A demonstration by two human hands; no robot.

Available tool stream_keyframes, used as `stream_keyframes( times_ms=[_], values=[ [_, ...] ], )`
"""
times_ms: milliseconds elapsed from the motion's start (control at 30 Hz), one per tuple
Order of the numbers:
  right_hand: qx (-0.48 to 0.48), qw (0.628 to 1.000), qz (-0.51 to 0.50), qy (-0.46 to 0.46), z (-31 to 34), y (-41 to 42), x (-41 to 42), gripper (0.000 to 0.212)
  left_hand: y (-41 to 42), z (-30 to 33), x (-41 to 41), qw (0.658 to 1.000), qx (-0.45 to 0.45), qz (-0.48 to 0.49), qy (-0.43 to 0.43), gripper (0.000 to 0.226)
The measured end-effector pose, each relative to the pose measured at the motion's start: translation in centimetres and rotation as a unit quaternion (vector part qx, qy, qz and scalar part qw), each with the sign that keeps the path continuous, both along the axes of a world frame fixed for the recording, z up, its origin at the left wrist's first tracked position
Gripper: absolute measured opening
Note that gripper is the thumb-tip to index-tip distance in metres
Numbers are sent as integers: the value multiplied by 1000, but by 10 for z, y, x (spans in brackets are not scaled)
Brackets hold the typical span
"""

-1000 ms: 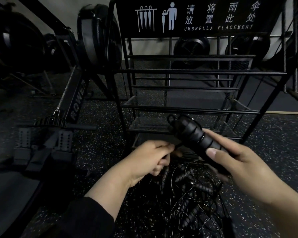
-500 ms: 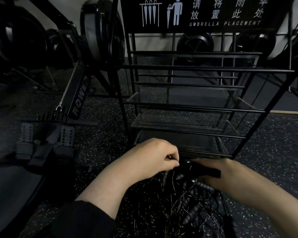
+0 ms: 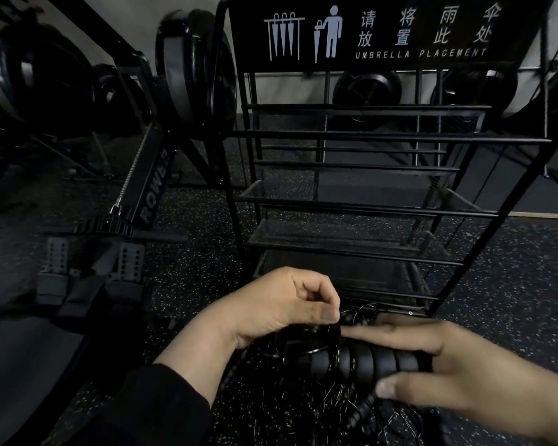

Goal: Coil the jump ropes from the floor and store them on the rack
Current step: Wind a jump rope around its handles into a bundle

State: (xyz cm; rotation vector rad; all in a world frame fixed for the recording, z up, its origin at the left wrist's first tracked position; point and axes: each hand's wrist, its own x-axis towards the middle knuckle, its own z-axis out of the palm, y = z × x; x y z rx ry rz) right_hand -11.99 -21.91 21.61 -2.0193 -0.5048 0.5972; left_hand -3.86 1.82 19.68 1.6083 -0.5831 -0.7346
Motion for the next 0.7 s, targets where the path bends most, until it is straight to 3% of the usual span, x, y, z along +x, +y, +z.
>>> stream_keyframes(
  times_ms=[67,167,267,333,467,633,700],
  values=[
    [47,999,-20,-4,1,-2,-3,57,-4,-4,-1,998,-40,8,50,20],
    [72,995,-61,5,-4,-5,-5,60,-7,-10,0,992,-76,11,104,8],
    [97,992,-87,-2,-7,-6,-6,49,-8,-13,2,987,-87,23,131,8],
    [138,985,-102,-2,-5,-6,-8,41,-7,-15,3,990,-71,27,118,12],
    [152,976,-147,-44,-5,-9,-9,55,-10,-18,-1,994,-35,71,77,16],
    [270,935,-224,58,-12,-2,-5,31,-34,-22,-7,980,-21,185,73,46],
    [290,922,-248,70,-14,-1,-4,31,-42,-26,-8,972,-21,219,76,46]
  ],
)
